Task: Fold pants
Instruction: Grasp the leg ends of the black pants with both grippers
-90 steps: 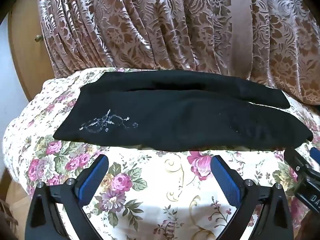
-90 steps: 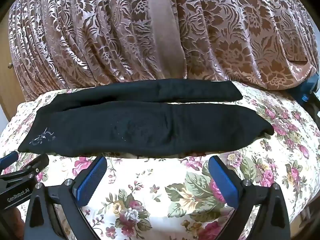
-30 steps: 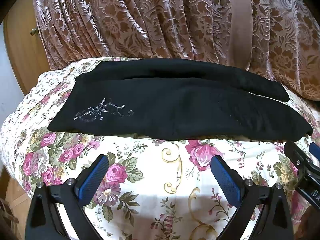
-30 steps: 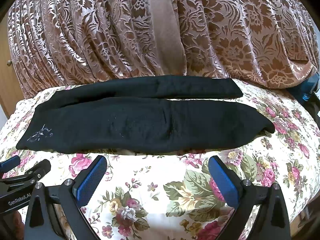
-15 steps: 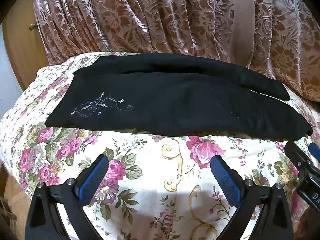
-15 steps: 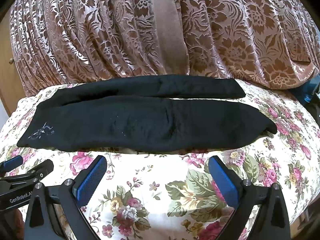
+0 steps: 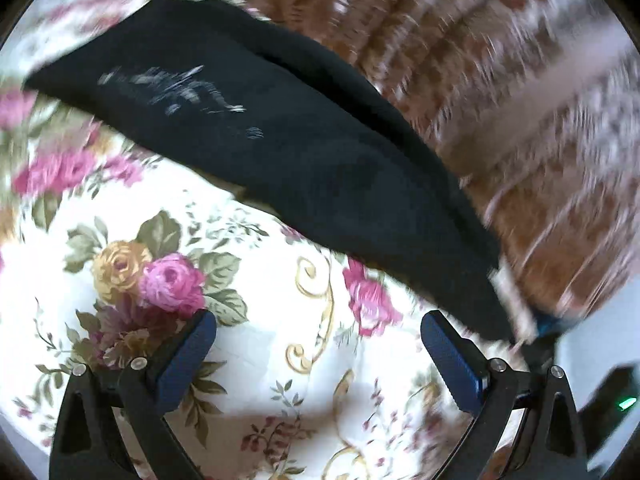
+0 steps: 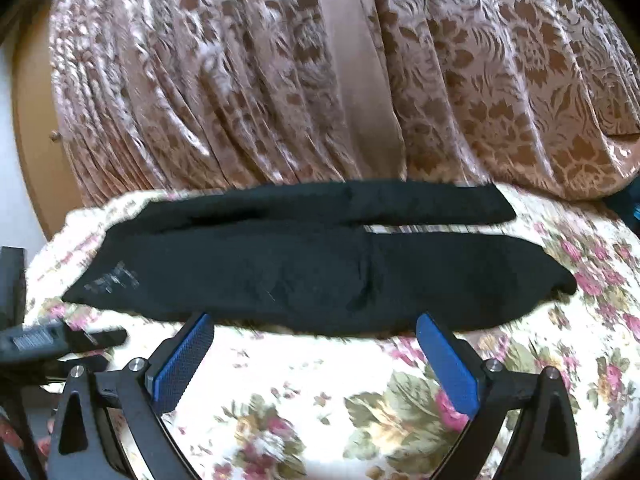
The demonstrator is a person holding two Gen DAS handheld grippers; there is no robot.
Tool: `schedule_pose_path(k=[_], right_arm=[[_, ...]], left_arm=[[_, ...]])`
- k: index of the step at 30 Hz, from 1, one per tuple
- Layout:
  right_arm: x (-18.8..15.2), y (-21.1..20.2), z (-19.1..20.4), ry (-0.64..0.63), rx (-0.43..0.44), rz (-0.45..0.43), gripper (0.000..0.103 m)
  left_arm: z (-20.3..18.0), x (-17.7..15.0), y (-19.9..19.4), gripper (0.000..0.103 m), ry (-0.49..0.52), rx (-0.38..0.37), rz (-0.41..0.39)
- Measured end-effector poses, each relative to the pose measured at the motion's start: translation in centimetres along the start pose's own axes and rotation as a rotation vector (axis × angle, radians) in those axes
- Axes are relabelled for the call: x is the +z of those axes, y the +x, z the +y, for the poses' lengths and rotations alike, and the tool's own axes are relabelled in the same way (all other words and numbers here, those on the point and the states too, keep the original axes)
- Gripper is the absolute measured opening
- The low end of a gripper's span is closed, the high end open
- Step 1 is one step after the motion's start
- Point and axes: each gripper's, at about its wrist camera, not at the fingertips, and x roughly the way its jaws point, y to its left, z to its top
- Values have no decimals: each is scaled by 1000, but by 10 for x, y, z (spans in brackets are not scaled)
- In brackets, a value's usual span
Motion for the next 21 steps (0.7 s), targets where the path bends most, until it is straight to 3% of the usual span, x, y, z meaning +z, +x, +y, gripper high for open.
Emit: schedule_pose_path(k=[2, 10, 12, 17, 21], right_arm=[[-2, 5, -11, 54, 23, 36, 103], [-18, 36, -76, 332, 100, 159, 93], [-23, 43, -101, 423, 119, 171, 83], [-29, 52, -160, 615, 86, 162, 76], [-37, 64, -205, 775, 76, 157, 61]], left_arm=[[10, 4, -5, 102, -38, -31, -38], [22, 31, -11, 102, 102, 106, -172], [34, 41, -12, 102, 87, 122, -184], [67, 60, -26, 101, -31, 117, -250], [84, 72, -29, 95, -68, 153, -287]])
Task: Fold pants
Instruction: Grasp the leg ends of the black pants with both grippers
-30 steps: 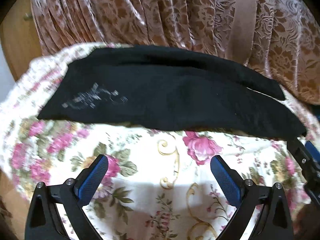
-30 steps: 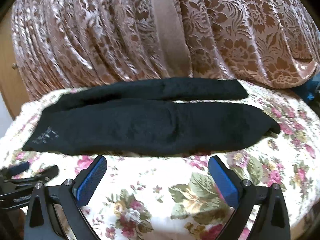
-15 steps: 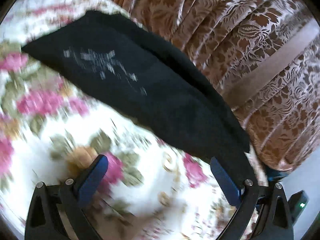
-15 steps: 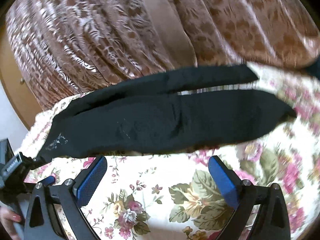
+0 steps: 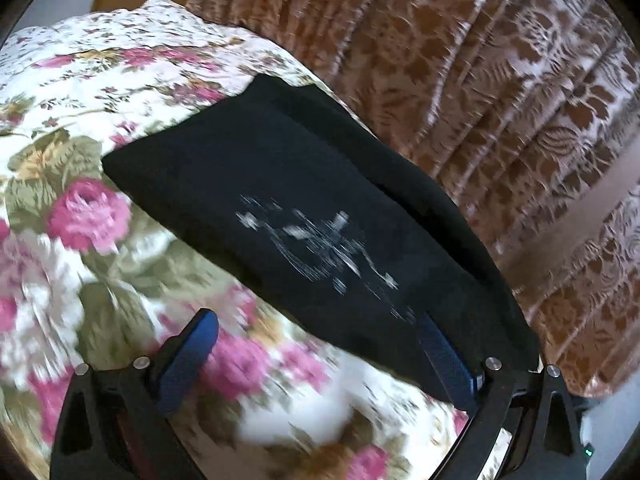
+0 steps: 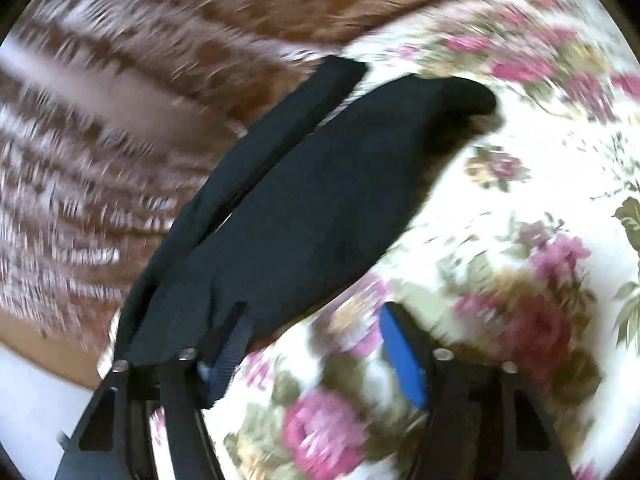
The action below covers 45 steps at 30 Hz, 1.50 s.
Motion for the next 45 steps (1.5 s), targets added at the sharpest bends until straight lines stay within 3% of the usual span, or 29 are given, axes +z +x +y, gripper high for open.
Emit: schedule_pose_path(k=[4, 13, 18, 20, 25, 29, 33, 37, 38, 42, 45], right_arm=[[21, 9, -24, 105, 45, -16, 50], [49, 29, -31, 134, 77, -50, 43], [58, 40, -43, 158, 73, -44, 21], [57, 41, -47, 157, 80, -42, 18], [54, 41, -46, 113, 99, -62, 17], [54, 43, -45, 107, 102, -69, 17], [53, 43, -45, 101, 103, -76, 17], [54, 45, -43, 86, 92, -77, 17], [55, 46, -43, 88, 93, -76, 16], [55, 46, -46, 105, 91, -79, 8], [57, 44, -43, 108, 77, -82, 7]], left_arm=[[12, 8, 10, 84, 1, 24, -8], [17, 15, 17, 84, -7, 20, -38], [27, 25, 22, 84, -68, -11, -50], [32, 31, 24, 84, -94, -13, -66], [34, 42, 33, 82, -104, 6, -67], [45, 43, 30, 65, -150, -14, -87], [71, 42, 24, 50, -257, -91, -109], [75, 50, 30, 35, -277, -63, -66], [75, 51, 32, 27, -279, -52, -61], [74, 55, 38, 8, -259, -7, -38], [69, 56, 29, 7, -222, 5, -56]])
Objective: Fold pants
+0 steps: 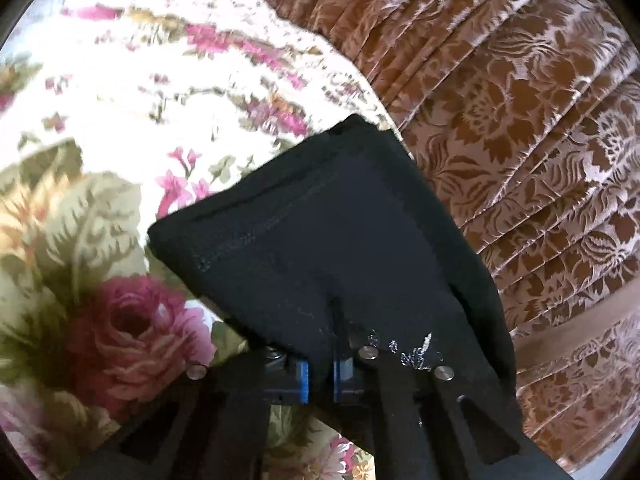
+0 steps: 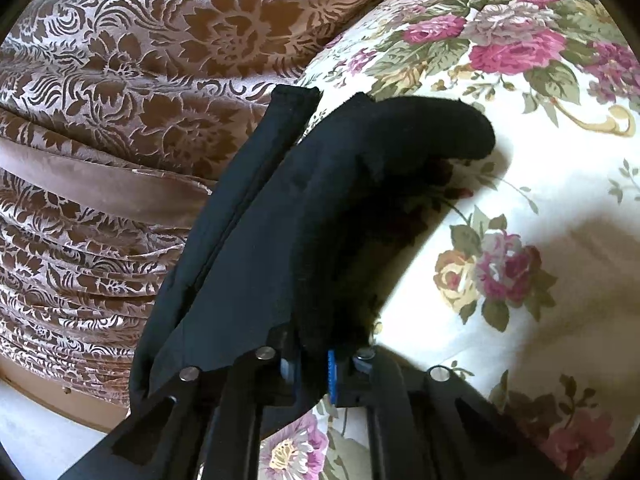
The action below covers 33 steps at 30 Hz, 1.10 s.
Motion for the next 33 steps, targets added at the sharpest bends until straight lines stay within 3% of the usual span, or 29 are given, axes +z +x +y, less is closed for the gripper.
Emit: schedule_pose_path(k=[5, 15, 23, 28, 30, 31, 33], right_arm=[[3, -25, 13, -36, -1, -92, 7], [-2, -92, 27, -114, 24, -137, 7], [-37, -141, -6, -113, -7, -72, 7], [-58, -132, -43, -45, -39, -12, 8], [-61, -128, -51, -20, -22, -19, 8], [-61, -128, -51, -22, -21, -21, 10], [-59, -129, -48, -24, -23, -11, 22]], left_arm=[[-9, 8, -35, 6, 33, -58, -49], [-4, 11, -90, 6, 51, -130, -56], [51, -19, -123, 6, 40, -60, -39], [72, -46, -106, 6, 60, 9, -3], [68, -52, -105, 7, 98, 26, -24], [65, -52, -104, 7, 114, 30, -29], [61, -50, -105, 9, 125, 25, -35]])
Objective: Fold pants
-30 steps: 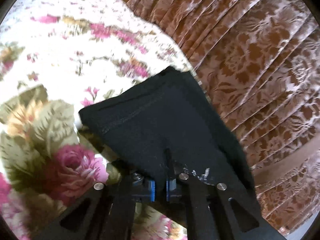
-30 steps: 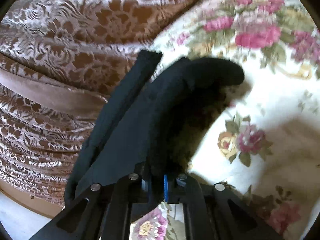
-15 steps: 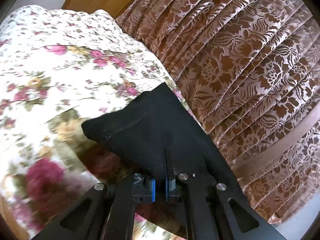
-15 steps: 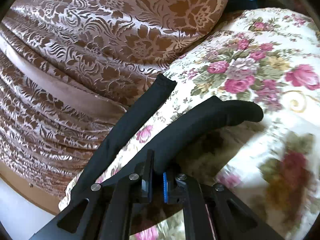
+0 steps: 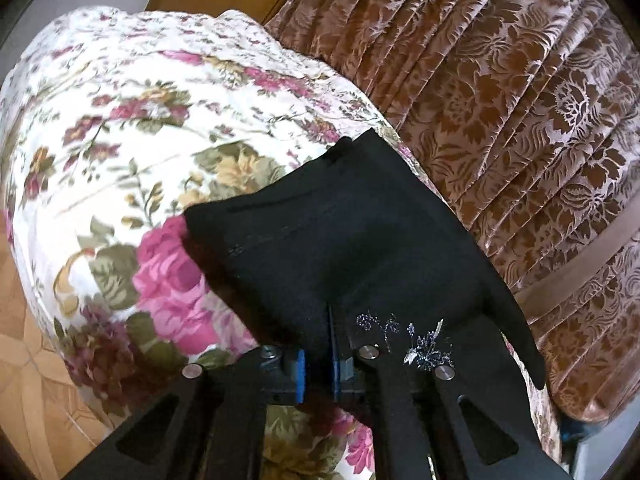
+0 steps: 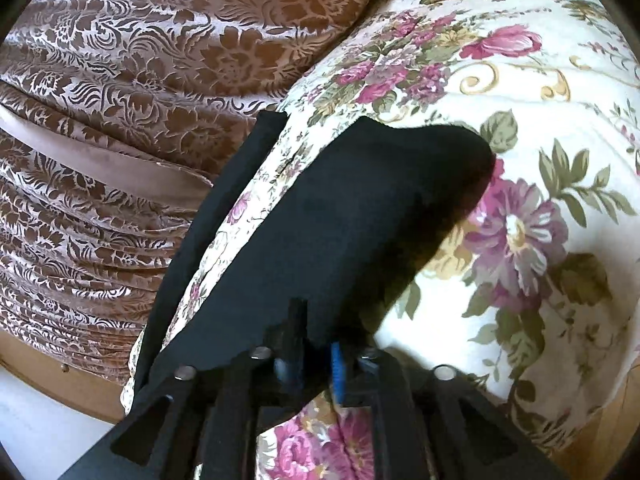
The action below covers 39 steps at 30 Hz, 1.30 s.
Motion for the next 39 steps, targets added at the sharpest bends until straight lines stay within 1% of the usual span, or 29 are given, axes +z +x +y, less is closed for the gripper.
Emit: schedule_pose_path(k=[1, 3, 5, 7, 8, 9, 10, 11, 12, 14, 15, 17, 21, 24, 28, 29, 31, 34, 35, 36, 38, 39], right_arm=[[2, -1, 2, -6, 1, 9, 23], [9, -6, 0, -6, -1, -12, 25], [22, -12, -13, 56, 2, -67, 26], [36, -12, -29, 109, -13, -105, 26], [43, -11, -38, 143, -29, -118, 26], [49, -9, -45, 166, -28, -125, 23], [55, -8, -48, 178, -17, -131, 22], [61, -8, -46, 155, -14, -133, 17], [65, -8, -41, 115, -30, -131, 14], [69, -12, -25, 13, -87, -136, 13], [69, -17, -19, -16, -96, -146, 12], [70, -27, -11, -35, -106, -173, 12], [74, -50, -9, -36, -100, -227, 11], [77, -50, -15, -47, -124, -223, 11], [70, -30, -42, 18, -202, -173, 11], [67, -23, -52, 59, -207, -158, 11], [61, -19, -61, 90, -185, -173, 10], [59, -23, -58, 99, -160, -182, 19], [59, -24, -59, 107, -144, -174, 24], [59, -25, -58, 109, -136, -169, 25], [60, -24, -56, 84, -156, -157, 25], [60, -23, -55, 74, -161, -153, 25]], left_arm=[[1, 2, 0, 11, -13, -10, -4], [6, 5, 2, 30, -47, -17, -4], [13, 10, 4, 33, -99, -39, -20], [15, 15, 7, 33, -123, -29, -31], [15, 17, 8, 32, -128, -22, -38], [15, 20, 9, 29, -126, -11, -44], [13, 22, 10, 25, -113, 20, -41], [12, 23, 11, 10, -100, 53, -32], [12, 23, 12, 8, -93, 70, -20], [14, 23, 7, 7, -106, 64, -20], [15, 24, 3, 6, -106, 66, -16], [15, 27, -11, 6, -114, 51, -27], [16, 35, -43, 6, -108, 29, -77], [20, 34, -45, 6, -88, 35, -65], [31, 22, -27, 6, -120, 76, -31], [35, 19, -21, 6, -123, 89, -23], [37, 15, -16, 6, -126, 86, -14], [33, 16, -17, 11, -92, 84, -34], [32, 15, -17, 19, -82, 87, -41], [30, 16, -15, 29, -72, 90, -43], [31, 17, -11, 34, -67, 87, -42], [32, 19, -8, 34, -76, 90, -36]])
